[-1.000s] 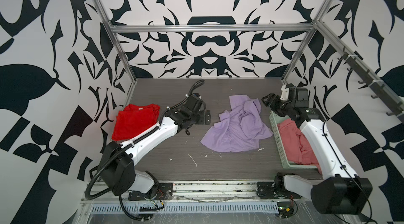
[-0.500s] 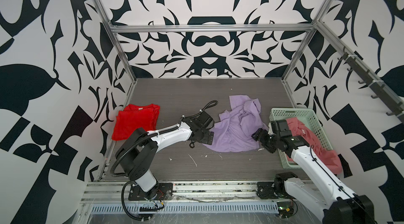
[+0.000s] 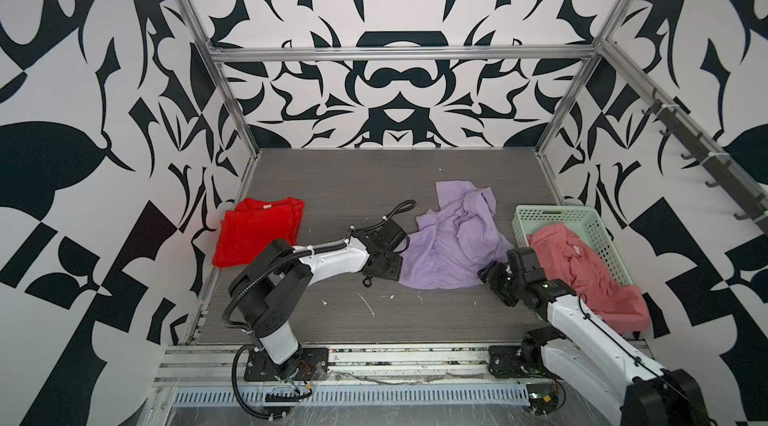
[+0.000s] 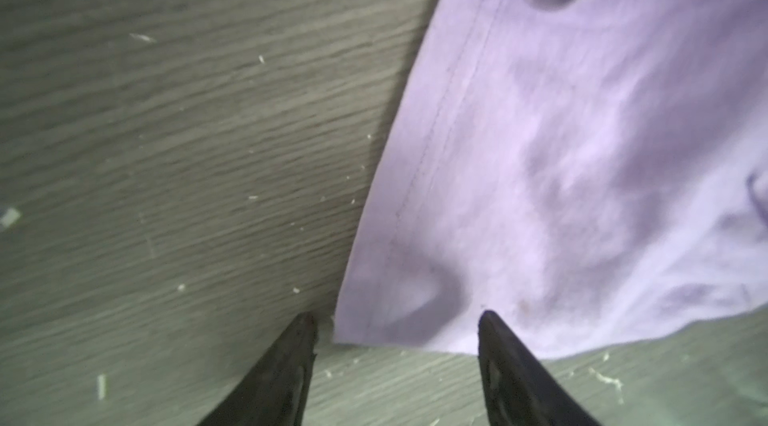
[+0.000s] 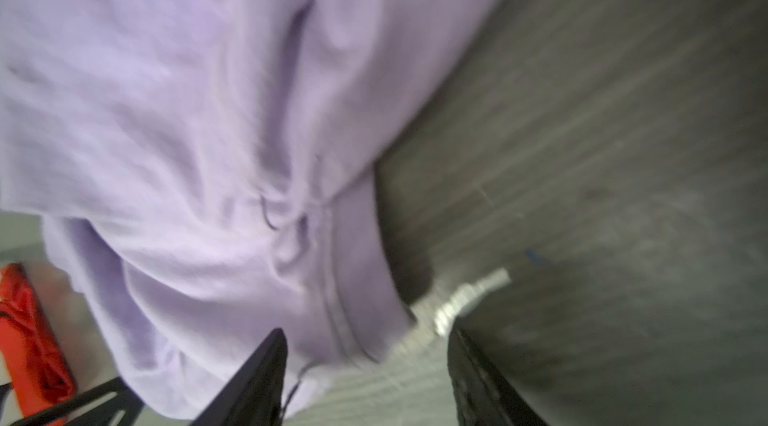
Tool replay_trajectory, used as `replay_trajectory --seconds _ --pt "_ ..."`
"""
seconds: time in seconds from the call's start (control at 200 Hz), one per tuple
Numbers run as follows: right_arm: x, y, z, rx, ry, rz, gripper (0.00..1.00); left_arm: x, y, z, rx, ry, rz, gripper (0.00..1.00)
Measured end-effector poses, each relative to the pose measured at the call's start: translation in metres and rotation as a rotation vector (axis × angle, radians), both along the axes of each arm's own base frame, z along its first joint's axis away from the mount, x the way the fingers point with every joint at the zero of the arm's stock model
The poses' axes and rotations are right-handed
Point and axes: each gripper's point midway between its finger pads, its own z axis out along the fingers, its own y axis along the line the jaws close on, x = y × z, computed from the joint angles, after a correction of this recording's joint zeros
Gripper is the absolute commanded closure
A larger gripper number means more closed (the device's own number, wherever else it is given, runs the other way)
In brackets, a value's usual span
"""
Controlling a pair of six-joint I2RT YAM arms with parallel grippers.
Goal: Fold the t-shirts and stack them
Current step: 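Grasp the lavender t-shirt edges with the left and right grippers, then lift the lavender t-shirt high with both grippers to shake it out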
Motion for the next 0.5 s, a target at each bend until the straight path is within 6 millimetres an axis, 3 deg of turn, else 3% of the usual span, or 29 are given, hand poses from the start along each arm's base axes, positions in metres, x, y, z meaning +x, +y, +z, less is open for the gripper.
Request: replay_trajectory --seconds 0.095,0.205,0.38,0.445,0.5 --pt "0.010 0.000 0.000 -0.005 -0.024 -0.002 0.76 0.003 -0.004 -0.001 -0.014 -0.004 0.012 0.68" --pt "0.015 0.002 -0.007 0.001 -0.009 -0.009 1.00 0.006 -0.012 -0.002 -0.040 0.001 0.009 1.00" --pt "0.025 0.008 0.003 0.013 -0.011 -0.007 1.00 0.006 -0.021 0.004 -0.073 0.016 0.009 1.00" --pt "0.035 0.009 0.027 0.019 -0.055 -0.008 1.00 0.010 -0.026 0.016 -0.086 0.006 0.007 1.00" --pt "0.047 0.011 0.061 0.027 -0.134 -0.006 1.00 0.018 -0.032 0.038 -0.118 -0.025 0.007 1.00"
